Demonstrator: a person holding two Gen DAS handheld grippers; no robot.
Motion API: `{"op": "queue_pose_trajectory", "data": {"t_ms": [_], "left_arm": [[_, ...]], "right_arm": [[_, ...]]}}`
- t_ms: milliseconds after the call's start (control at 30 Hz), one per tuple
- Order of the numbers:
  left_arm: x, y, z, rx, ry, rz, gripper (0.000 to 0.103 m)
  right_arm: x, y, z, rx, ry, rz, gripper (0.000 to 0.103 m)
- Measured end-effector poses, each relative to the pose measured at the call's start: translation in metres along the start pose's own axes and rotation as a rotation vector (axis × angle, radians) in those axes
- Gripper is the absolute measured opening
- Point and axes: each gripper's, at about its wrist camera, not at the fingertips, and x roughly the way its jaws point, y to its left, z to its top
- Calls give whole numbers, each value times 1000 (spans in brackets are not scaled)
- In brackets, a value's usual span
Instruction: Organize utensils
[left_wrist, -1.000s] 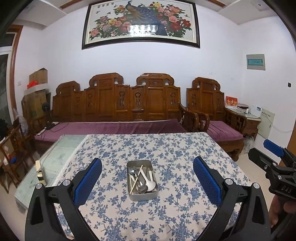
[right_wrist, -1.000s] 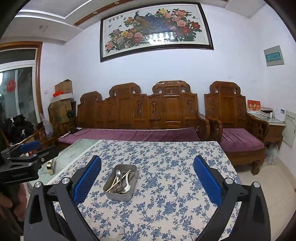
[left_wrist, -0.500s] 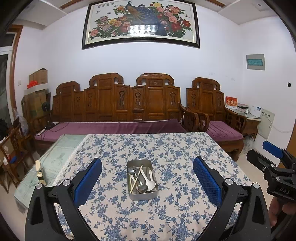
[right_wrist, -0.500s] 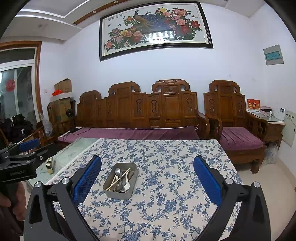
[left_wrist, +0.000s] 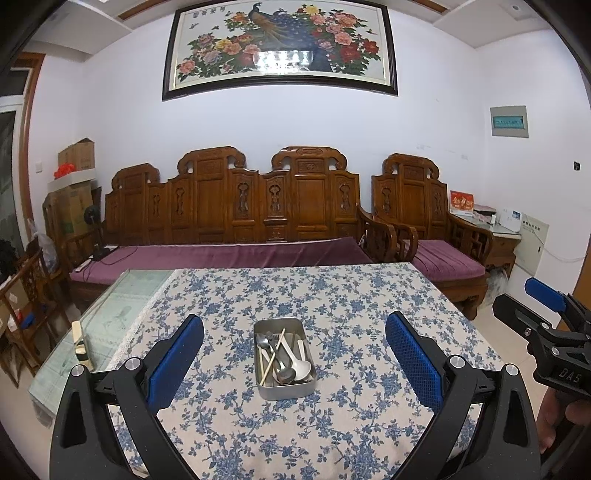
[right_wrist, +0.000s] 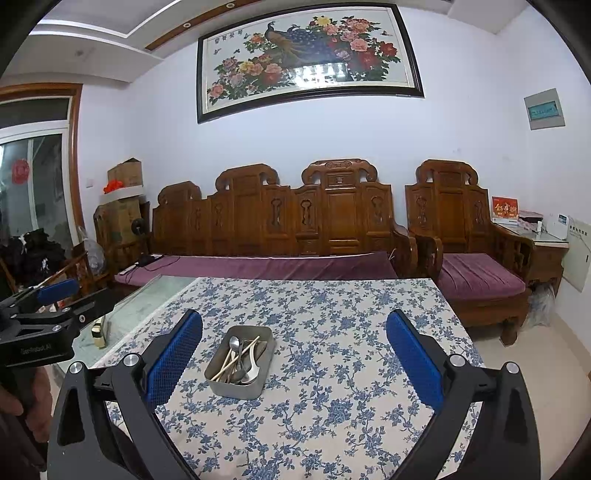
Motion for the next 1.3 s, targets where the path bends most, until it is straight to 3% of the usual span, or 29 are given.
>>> {"op": "queue_pose_trajectory", "data": {"t_ms": [1300], "left_arm": [[-6, -1, 6, 5, -8, -18, 95]], "right_arm": [[-1, 0, 1, 8, -2, 1, 100]]}}
